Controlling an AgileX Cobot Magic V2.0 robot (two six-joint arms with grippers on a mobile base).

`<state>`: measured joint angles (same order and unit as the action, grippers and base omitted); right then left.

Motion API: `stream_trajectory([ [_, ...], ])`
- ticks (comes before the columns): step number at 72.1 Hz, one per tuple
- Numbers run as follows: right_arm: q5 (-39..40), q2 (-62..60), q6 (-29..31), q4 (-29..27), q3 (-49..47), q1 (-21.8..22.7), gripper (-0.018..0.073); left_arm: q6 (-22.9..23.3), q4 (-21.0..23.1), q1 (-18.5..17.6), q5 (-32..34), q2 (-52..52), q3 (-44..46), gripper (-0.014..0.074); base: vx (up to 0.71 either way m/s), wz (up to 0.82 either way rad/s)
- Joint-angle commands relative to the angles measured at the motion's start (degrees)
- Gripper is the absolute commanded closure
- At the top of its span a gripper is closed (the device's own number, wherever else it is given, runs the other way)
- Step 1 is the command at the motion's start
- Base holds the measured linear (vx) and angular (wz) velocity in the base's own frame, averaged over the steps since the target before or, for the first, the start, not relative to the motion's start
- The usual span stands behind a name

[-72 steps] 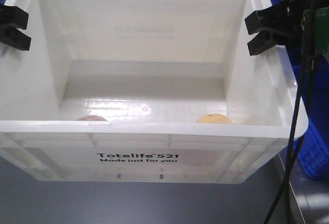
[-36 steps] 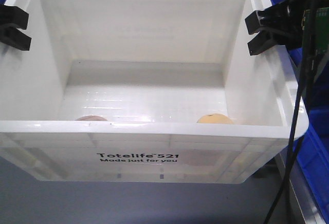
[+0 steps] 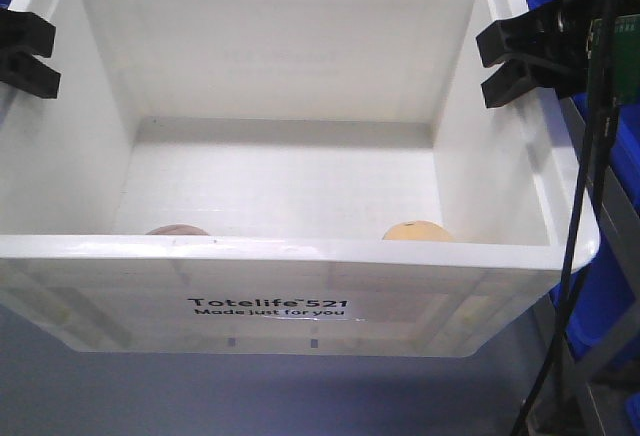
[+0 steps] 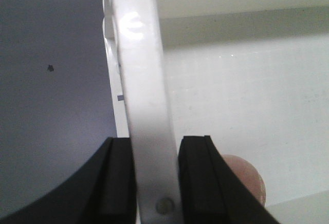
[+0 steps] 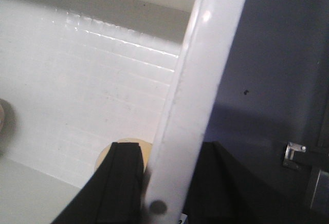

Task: Place moving items into box and shelve
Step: 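Keep gripping the crate rims with both grippers as the base drives on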

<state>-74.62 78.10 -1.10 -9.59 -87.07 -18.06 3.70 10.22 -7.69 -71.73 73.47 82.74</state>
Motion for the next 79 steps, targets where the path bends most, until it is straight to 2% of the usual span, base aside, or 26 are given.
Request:
stream_trajectory([
  [1,1.3,-2.5,2.0,-1.7,-2.4,0.1,0.0571,-0.1,1.1,-0.1,6.5,-2.1,2.9,0.0613,0.49,0.03],
  [52,1.3,-2.5,2.0,-1.7,-2.4,0.1,0.0571,-0.1,1.1,-0.1,6.5,-2.1,2.9,0.0613,0.47,0.00],
  [79,1.3,-2.5,2.0,-1.7,-2.4,0.1,0.0571,-0.1,1.1,-0.1,6.5,-2.1,2.9,0.0613,0.44,0.16],
])
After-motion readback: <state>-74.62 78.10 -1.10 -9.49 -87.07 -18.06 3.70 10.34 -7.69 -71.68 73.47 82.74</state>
